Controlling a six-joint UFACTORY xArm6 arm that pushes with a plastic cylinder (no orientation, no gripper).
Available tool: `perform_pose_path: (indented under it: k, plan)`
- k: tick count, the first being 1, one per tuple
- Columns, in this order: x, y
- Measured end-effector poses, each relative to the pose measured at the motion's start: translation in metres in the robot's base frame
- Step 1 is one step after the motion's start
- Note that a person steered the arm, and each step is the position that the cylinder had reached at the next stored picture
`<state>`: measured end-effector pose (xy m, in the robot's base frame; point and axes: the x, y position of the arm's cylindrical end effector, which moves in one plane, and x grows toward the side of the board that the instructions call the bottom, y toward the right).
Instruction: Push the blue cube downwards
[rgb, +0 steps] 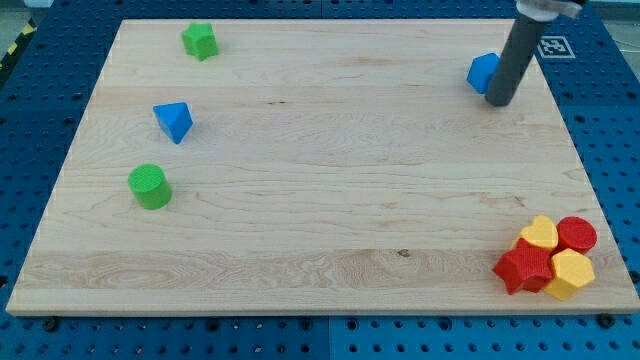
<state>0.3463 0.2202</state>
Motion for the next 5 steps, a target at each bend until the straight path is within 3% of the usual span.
perform_pose_path:
  k: [2, 3, 4, 5]
  plan:
    - [-0.031, -0.026]
    - [-0.002, 0.006]
    - [-0.018, 0.068]
    - [-0.073, 0.066]
